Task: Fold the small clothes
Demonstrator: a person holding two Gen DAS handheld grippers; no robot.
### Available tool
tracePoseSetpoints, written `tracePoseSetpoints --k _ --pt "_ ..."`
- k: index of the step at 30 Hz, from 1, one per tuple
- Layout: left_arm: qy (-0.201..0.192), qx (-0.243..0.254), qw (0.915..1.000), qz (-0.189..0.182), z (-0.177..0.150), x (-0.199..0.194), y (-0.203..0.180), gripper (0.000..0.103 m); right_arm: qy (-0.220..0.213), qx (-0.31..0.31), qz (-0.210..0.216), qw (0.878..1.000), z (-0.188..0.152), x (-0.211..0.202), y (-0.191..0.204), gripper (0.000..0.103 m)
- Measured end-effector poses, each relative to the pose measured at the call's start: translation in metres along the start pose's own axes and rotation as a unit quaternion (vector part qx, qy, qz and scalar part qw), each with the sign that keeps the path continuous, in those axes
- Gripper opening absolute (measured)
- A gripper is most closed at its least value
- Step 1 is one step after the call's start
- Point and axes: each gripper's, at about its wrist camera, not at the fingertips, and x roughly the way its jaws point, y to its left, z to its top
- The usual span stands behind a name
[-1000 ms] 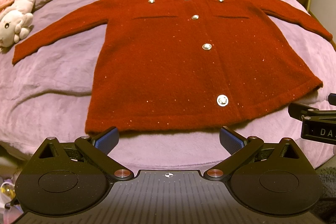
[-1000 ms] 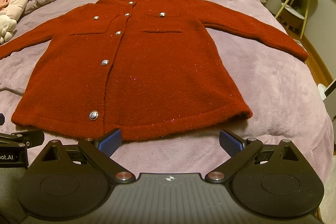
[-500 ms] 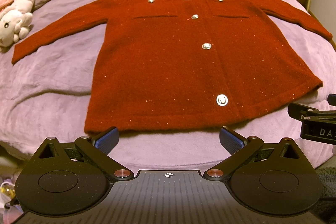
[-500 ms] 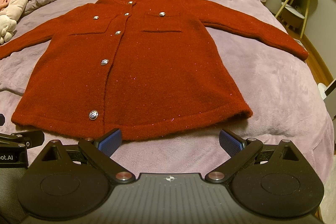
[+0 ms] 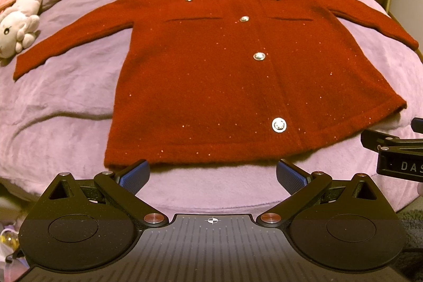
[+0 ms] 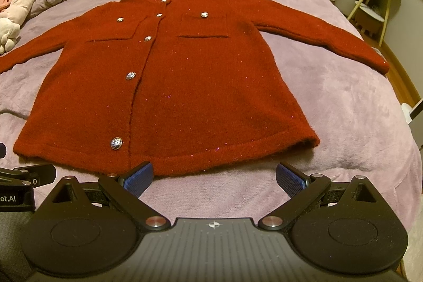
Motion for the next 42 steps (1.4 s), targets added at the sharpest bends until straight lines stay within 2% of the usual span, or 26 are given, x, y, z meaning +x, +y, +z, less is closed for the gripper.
tracePoseSetpoints --k 27,42 --pt "0.001 -0.001 1.0000 -0.001 0.0007 0.0005 -0.0007 0.103 0.000 -0.004 0.002 1.000 0.0034 0.0014 0.0028 0.099" --pt "0.017 -0.002 0.9998 -0.004 0.0049 0.0080 -0.0007 0.103 0.001 -0.018 0.000 1.000 0.0040 0.0065 0.0034 0.099"
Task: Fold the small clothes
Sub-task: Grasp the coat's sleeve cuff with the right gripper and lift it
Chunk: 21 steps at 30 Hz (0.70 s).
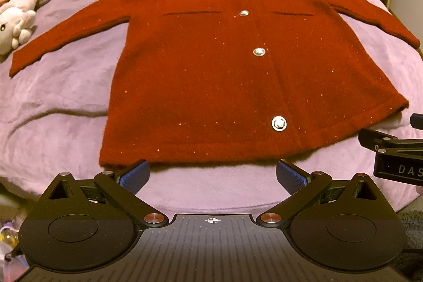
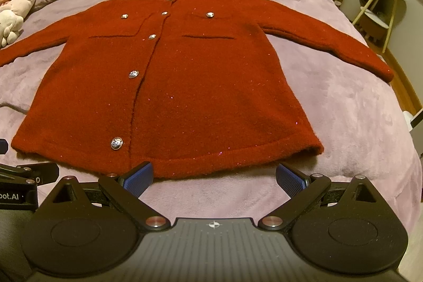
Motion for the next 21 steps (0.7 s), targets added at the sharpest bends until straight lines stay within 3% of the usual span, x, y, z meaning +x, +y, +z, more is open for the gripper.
tracePoseSetpoints --k 10,15,18,21 --pt "0.015 0.001 0.9999 -0.001 0.005 0.011 0.000 0.103 0.006 0.005 0.019 1.000 0.003 0.011 -0.003 0.099" --pt "0.017 0.006 0.9998 -0.011 0.013 0.019 -0.003 0.103 -0.015 0.027 0.082 0.996 0.004 0.018 -0.017 0.099" --pt "-0.002 0.016 0.9998 -0.011 0.028 0.022 -0.006 0.103 -0.046 0.086 0.121 0.988 0.013 0.026 -0.050 0.099" --pt "-0.041 0.024 0.9988 -0.007 0.052 0.028 -0.010 0.103 -0.089 0.177 0.123 0.972 0.032 0.043 -0.106 0.099"
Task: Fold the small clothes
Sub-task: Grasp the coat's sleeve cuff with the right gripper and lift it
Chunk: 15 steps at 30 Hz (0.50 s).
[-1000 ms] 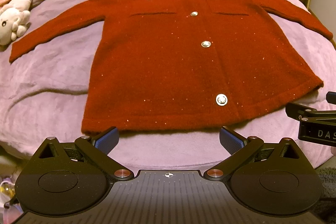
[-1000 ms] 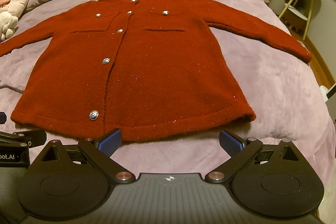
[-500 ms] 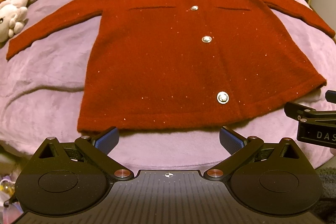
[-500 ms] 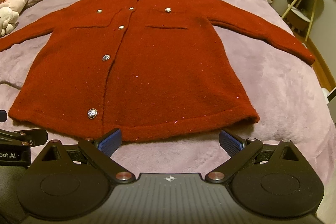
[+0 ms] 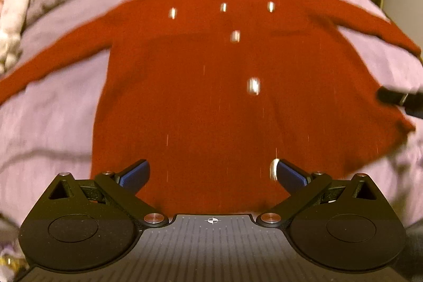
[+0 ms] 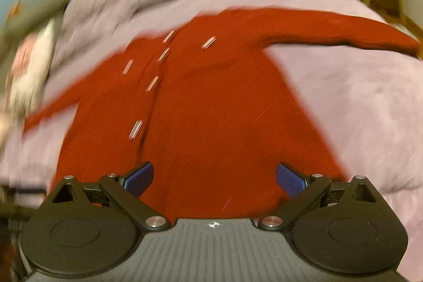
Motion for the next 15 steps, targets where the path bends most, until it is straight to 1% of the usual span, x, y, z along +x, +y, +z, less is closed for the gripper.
tracePoseSetpoints --k 2,4,5,7,8,9,10,11,12,14,15 --pt "-0.036 -0.004 0.9993 0.008 0.017 0.009 -0.003 0.103 -0.045 0.074 0.001 0.996 0.025 0.007 -0.044 0.099" --pt "-0.058 -0.010 0.9982 0.016 0.032 0.023 -0.007 0.103 -0.086 0.156 0.011 0.984 0.049 0.017 -0.095 0.099" --pt "-0.062 -0.010 0.9979 0.013 0.040 0.033 -0.010 0.103 -0.104 0.203 0.009 0.974 0.060 0.024 -0.123 0.097" --pt "-0.047 -0.009 0.9989 0.005 0.056 0.052 -0.017 0.103 -0.127 0.274 0.001 0.953 0.078 0.037 -0.169 0.082" --pt "-0.036 -0.007 0.9993 -0.003 0.061 0.062 -0.020 0.103 -0.133 0.300 -0.005 0.944 0.086 0.043 -0.189 0.076" --pt "-0.025 -0.007 0.9996 -0.008 0.067 0.073 -0.023 0.103 -0.141 0.329 -0.012 0.934 0.093 0.050 -0.209 0.066" --pt "-0.018 -0.010 0.9997 -0.014 0.071 0.081 -0.027 0.103 -0.149 0.355 -0.014 0.923 0.099 0.057 -0.228 0.059" --pt "-0.015 -0.013 0.9995 -0.023 0.073 0.088 -0.029 0.103 -0.154 0.377 -0.016 0.913 0.103 0.063 -0.244 0.055" --pt "-0.014 -0.017 0.9993 -0.029 0.074 0.094 -0.029 0.103 -0.157 0.401 -0.026 0.902 0.106 0.070 -0.260 0.047" --pt "-0.011 -0.029 0.9985 -0.044 0.076 0.104 -0.031 0.103 -0.170 0.443 -0.030 0.880 0.110 0.084 -0.287 0.045" --pt "-0.010 -0.039 0.9976 -0.056 0.076 0.110 -0.031 0.103 -0.174 0.452 -0.031 0.874 0.108 0.088 -0.299 0.044"
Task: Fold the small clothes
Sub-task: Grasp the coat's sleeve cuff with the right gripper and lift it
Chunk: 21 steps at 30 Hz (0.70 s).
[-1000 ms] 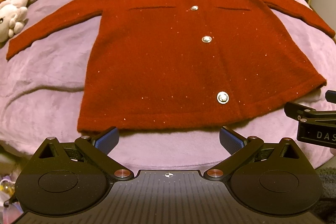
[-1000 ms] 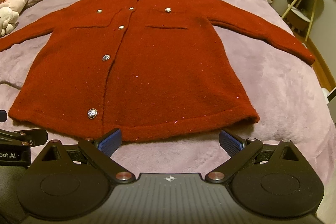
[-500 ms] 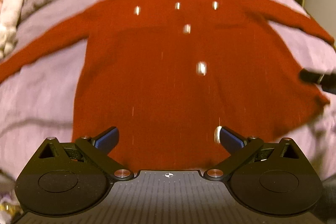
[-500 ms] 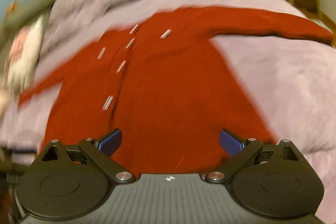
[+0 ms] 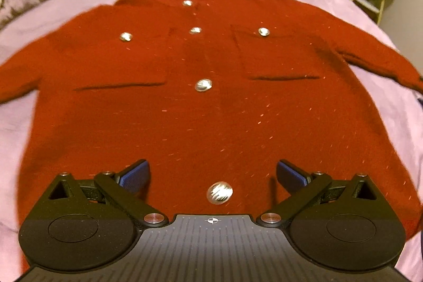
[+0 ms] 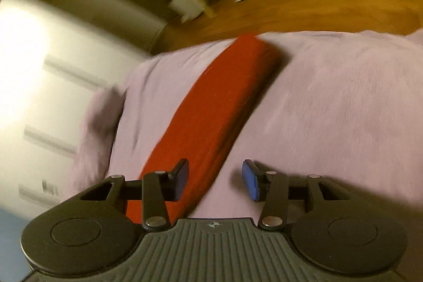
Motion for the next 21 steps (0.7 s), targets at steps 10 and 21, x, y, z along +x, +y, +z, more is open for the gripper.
tracePoseSetpoints --k 10,21 --pt "-0.009 0.006 0.9991 -0.040 -0.006 0.016 0.011 0.103 -0.034 -0.058 -0.067 0.995 0.019 0.047 0.020 0.011" --pt "-0.031 -0.072 0.9811 -0.177 0.045 0.007 0.026 0.103 0.101 -0.515 0.163 0.836 -0.193 -0.001 0.196 0.023"
